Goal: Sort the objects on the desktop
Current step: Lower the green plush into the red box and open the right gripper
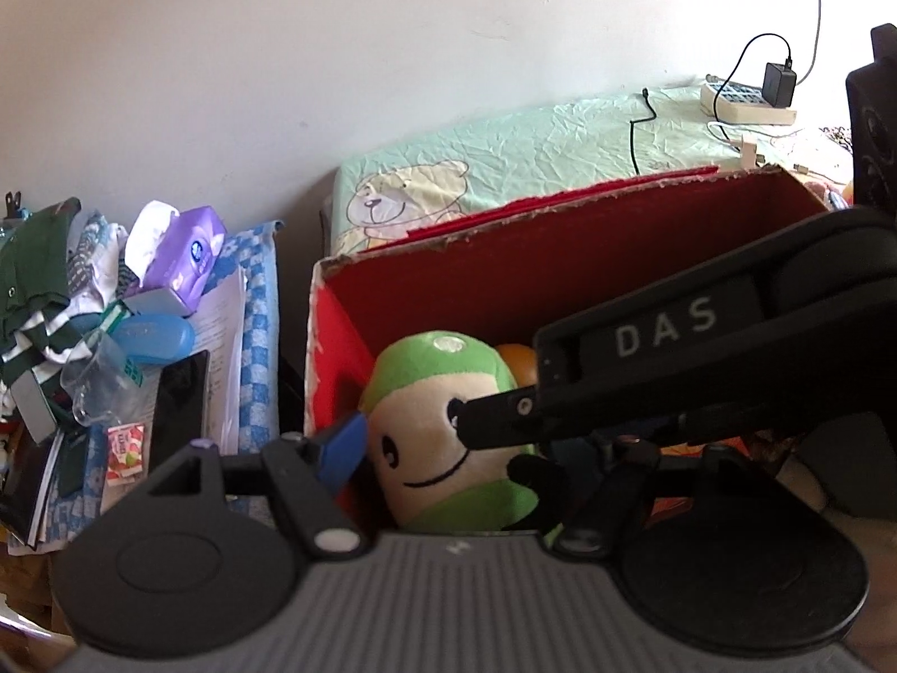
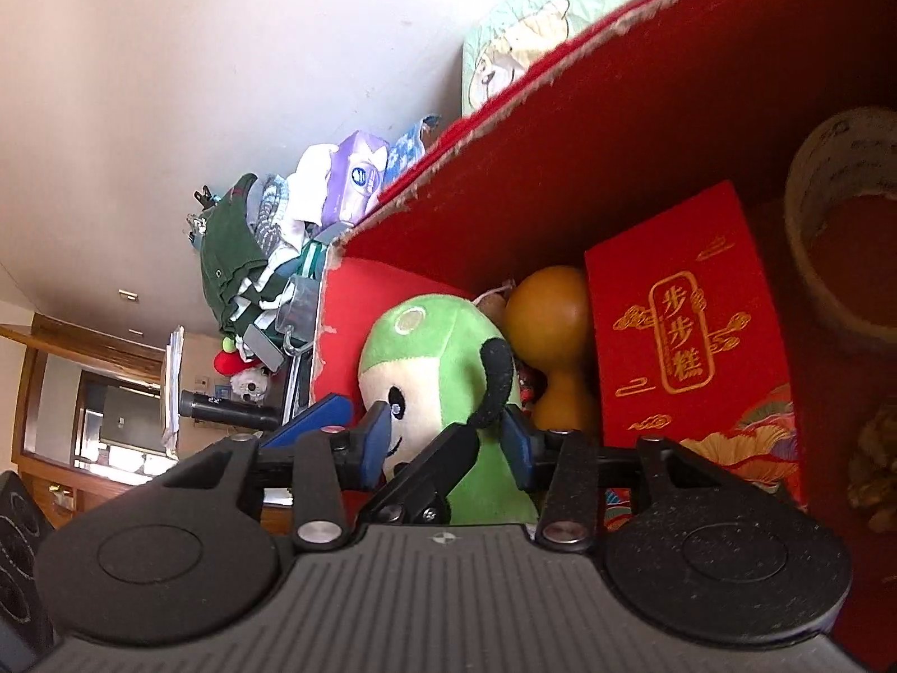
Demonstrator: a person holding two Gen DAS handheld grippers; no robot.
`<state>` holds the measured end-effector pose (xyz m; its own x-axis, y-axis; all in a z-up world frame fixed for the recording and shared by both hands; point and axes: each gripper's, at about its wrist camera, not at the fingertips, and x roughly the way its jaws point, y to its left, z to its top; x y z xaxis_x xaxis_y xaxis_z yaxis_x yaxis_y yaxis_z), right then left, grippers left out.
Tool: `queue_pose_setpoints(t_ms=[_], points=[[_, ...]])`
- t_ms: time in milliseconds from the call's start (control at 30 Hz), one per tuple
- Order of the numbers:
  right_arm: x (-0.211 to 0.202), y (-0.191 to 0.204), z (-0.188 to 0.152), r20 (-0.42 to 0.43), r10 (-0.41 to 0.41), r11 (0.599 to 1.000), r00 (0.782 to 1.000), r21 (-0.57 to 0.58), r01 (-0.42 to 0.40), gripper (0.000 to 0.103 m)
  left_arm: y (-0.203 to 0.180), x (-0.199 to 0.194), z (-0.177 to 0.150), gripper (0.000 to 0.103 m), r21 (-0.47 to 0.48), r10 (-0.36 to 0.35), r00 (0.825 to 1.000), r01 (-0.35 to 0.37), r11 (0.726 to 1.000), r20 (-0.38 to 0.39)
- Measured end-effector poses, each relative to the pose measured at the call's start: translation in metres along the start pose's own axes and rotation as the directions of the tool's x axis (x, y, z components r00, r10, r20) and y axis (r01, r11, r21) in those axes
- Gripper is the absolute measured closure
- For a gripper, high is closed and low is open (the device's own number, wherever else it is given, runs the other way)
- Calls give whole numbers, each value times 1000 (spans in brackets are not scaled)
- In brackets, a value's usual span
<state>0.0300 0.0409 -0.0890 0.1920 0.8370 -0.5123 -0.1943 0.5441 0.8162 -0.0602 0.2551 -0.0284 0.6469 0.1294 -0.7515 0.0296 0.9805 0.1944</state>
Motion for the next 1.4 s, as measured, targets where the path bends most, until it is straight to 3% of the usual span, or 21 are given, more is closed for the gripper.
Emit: queue_pose_setpoints(t_ms=[333, 833, 1267, 1400], points=[[-17, 2, 7, 54, -36, 999, 998, 18, 35, 50, -3, -4, 2, 24, -28, 15, 1000, -16, 999, -14], [-46, 18, -3, 145, -124, 988, 982, -76, 136, 50, -19, -21, 8, 20, -50, 74, 997, -75, 996, -31], [-82, 16, -16, 218, -142, 980, 966, -104, 168, 50, -47, -36, 18, 4, -47, 130, 991, -131, 990, -23], [-93, 13, -15, 216, -126, 981, 968, -115, 154, 50, -53, -41, 22, 3, -74, 151, 988, -153, 985, -28]])
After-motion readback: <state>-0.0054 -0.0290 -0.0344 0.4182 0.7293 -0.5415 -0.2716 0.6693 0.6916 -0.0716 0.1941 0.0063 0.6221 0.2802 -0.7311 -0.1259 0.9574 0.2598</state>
